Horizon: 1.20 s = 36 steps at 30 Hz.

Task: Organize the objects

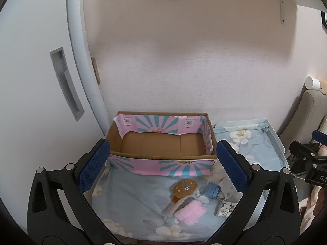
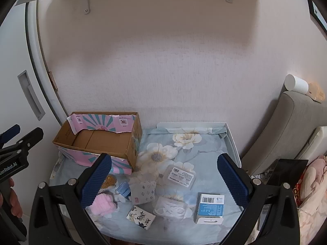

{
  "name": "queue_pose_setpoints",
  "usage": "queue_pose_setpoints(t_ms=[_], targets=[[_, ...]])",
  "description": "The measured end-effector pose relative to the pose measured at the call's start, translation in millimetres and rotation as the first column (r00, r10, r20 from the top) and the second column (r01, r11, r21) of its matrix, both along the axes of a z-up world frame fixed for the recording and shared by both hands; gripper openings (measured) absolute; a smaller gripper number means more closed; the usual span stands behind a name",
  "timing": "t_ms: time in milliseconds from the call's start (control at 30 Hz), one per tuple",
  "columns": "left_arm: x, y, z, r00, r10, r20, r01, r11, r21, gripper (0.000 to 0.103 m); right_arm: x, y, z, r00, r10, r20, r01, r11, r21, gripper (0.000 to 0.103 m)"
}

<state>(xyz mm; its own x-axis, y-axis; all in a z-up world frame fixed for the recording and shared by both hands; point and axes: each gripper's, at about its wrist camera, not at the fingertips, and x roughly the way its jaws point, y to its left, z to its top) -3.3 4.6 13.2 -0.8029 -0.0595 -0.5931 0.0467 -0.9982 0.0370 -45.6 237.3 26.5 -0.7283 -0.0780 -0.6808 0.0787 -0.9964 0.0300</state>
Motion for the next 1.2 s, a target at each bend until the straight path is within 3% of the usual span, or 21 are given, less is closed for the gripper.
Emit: queue_pose_setpoints(t_ms=[1200], targets=[[8.8,-3.4,-1.2,1.0,-0.009,0.002,0.009,1.0,0.03,0.103,19.2,-3.9,0.1,0.999,-0.006,-0.038,0.006,1.0,0.007,0.103]])
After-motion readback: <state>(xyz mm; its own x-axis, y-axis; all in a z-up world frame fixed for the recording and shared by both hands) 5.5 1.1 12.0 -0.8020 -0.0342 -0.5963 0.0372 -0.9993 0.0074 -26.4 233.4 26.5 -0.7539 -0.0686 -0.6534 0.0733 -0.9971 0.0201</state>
